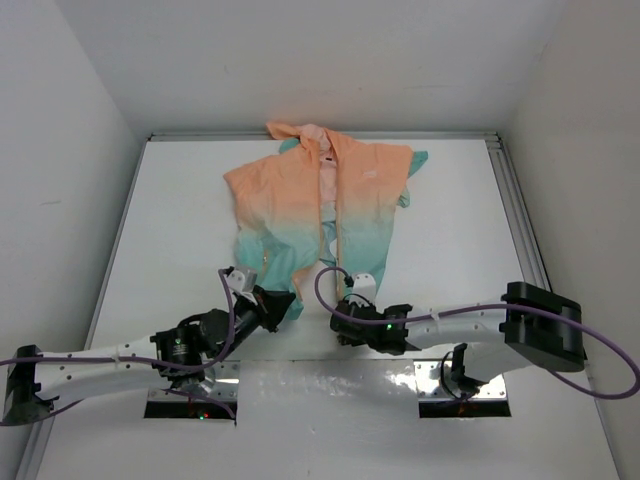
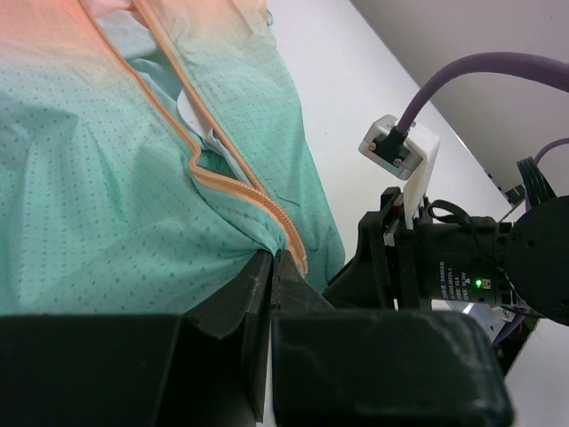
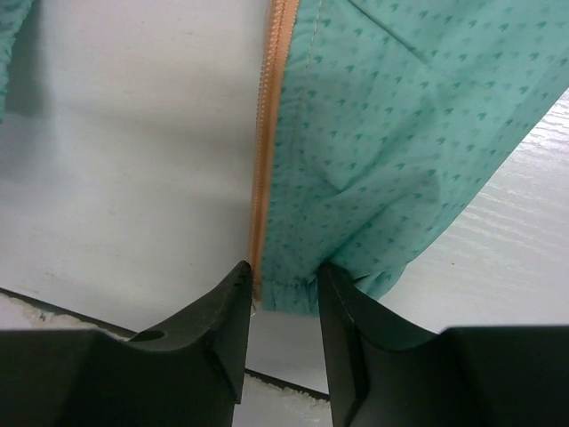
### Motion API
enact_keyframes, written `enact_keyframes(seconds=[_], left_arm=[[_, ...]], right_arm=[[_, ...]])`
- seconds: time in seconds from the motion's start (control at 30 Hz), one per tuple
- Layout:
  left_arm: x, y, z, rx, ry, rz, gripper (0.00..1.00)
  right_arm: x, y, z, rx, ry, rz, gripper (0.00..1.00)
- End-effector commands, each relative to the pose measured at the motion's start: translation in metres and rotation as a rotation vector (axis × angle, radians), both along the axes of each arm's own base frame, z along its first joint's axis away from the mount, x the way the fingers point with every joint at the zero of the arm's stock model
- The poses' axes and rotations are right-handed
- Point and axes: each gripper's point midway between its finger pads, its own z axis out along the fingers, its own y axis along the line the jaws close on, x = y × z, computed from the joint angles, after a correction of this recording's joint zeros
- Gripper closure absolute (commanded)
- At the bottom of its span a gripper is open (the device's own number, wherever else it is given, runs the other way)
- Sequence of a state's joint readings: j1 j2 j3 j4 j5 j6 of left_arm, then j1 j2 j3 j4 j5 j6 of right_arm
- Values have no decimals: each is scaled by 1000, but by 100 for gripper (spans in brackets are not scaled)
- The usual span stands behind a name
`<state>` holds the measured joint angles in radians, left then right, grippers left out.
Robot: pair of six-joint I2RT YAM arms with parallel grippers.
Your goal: Zip up the jacket
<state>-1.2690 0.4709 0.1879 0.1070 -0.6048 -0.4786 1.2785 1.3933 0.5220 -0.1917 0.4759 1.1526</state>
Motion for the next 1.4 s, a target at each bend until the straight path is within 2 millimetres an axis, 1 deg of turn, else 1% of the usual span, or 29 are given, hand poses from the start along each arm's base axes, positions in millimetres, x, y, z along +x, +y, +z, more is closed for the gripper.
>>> enact_keyframes(seconds=[0.0,0.1,0.2,0.27,0.33,0.4,0.57,0.6,0.67,0.7,0.73,0.77,0.8,0.83,0.9,0.93,0.97,1.0,1.07,1.1,1.17,1.2,1.23,1.27,1.3,1.33,1.37], left_arm=[[-1,-3,7,-37,-8,-7,100],[-2,-3,7,-33,-7,-10,100],[-1,-3,9,-40,-7,-7,100],[-1,-3,10,-37,-9,-7,100],[-2,-2,9,-41,-6,-5,100],[-2,-2,10,-46,-5,-5,100],[-3,-3,8,-50,6,-11,100],[-3,-4,9,-53,7,-13,100],[-5,-6,12,-54,11,-28,100],[-6,-6,12,-56,12,-31,100],[-7,-7,11,-64,20,-34,100],[-7,-7,9,-66,26,-36,100],[-8,-9,10,-77,30,-43,100],[-11,-13,12,-96,40,-61,100],[-16,-19,13,-106,55,-98,100],[-18,-21,14,-124,69,-104,100],[-18,-22,14,-135,77,-105,100],[-20,-25,12,-139,93,-114,100],[-22,-28,17,-151,103,-126,100],[-24,-31,17,-155,115,-136,100],[-24,-33,19,-175,131,-138,100],[-26,-35,23,-195,139,-150,100],[-28,-38,28,-208,139,-162,100],[-29,-39,30,-214,143,-170,100],[-30,-41,32,-220,148,-177,100],[-31,-42,37,-226,150,-182,100],[-31,-43,37,-227,153,-183,100]], right_arm=[[2,-7,-3,-4,-12,-45,65],[0,-9,-7,-12,-5,-45,69],[0,-15,-11,-29,-4,-58,75],[1,-18,-13,-43,-9,-62,77],[1,-22,-14,-64,-12,-66,85],[1,-24,-15,-69,-15,-70,87],[2,-22,-15,-74,-19,-62,99],[2,-23,-15,-71,-20,-66,100],[4,-15,-11,-22,-31,-61,100],[4,-16,-12,-8,-41,-51,100],[8,2,5,111,-78,-45,100],[11,8,15,177,-105,-43,100],[10,3,15,214,-132,-25,100],[14,15,37,379,-188,-20,100],[21,20,60,496,-277,-2,100],[24,25,83,604,-331,3,100],[26,25,91,619,-372,22,100],[28,29,110,690,-408,17,100],[27,28,127,741,-465,52,100],[25,32,145,815,-489,68,100],[21,30,160,872,-530,102,100],[16,31,174,932,-548,124,100],[15,29,180,956,-564,134,100],[13,26,181,966,-580,148,100],[11,25,197,1021,-609,154,100],[5,23,190,1018,-607,192,100],[2,23,195,1026,-623,214,100]])
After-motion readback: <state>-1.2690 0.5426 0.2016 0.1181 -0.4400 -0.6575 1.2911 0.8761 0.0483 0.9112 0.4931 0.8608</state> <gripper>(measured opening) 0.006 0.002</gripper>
